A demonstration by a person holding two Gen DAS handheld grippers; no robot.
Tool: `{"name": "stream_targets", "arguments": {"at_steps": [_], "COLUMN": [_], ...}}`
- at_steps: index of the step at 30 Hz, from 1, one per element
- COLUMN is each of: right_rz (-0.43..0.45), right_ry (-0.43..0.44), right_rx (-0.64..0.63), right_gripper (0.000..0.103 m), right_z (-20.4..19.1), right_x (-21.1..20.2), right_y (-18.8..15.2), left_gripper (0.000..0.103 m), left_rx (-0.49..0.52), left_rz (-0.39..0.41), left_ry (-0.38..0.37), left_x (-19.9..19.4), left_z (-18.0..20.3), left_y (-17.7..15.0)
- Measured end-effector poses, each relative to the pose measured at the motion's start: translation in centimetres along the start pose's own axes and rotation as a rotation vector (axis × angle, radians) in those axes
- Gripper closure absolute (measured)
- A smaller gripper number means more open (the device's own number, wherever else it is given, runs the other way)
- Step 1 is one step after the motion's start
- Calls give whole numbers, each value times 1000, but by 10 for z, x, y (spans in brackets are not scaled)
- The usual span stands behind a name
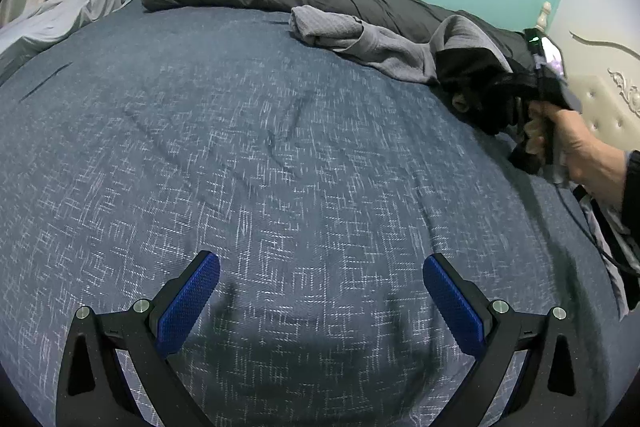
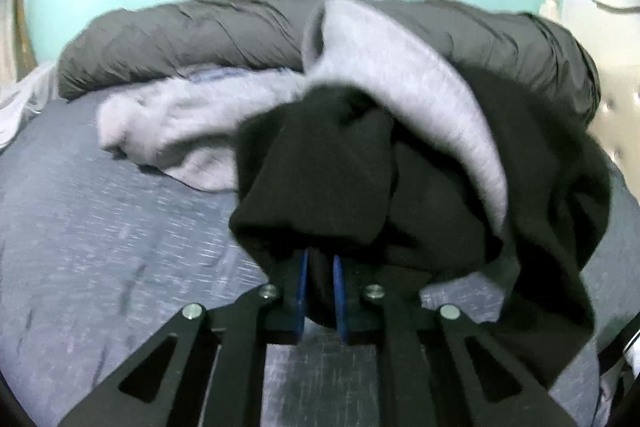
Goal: Fold clothes
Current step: 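Reach the right tool to the black garment and close on it, then lift the black garment with the right tool and shake it out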
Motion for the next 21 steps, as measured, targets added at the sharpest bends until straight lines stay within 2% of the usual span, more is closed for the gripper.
{"name": "stream_targets", "arguments": {"at_steps": [8,21], "right_rz": [117,258], "right_ry": [91,313], "right_rx": [-23,-96], "right_gripper": [95,96], "right_z": [-4,-101], "right_x": [-95,-228], "right_y": [42,113], "left_gripper": [0,0], "left_rx": [1,-26], "left_rz": [27,132], "left_ry": [11,26], "left_x": [-12,-61], "left_z": [-5,-30], "left_y": [4,24]}}
Point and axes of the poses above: each gripper's, at about its wrist camera, not at the fingertips, and x roughly the way its jaws point, z to its right, y to its top, the point moved 6 cm from there along x, roughly the way its jaws point, and after that the axes turned 4 degrees about z, right-handed, at the moved point
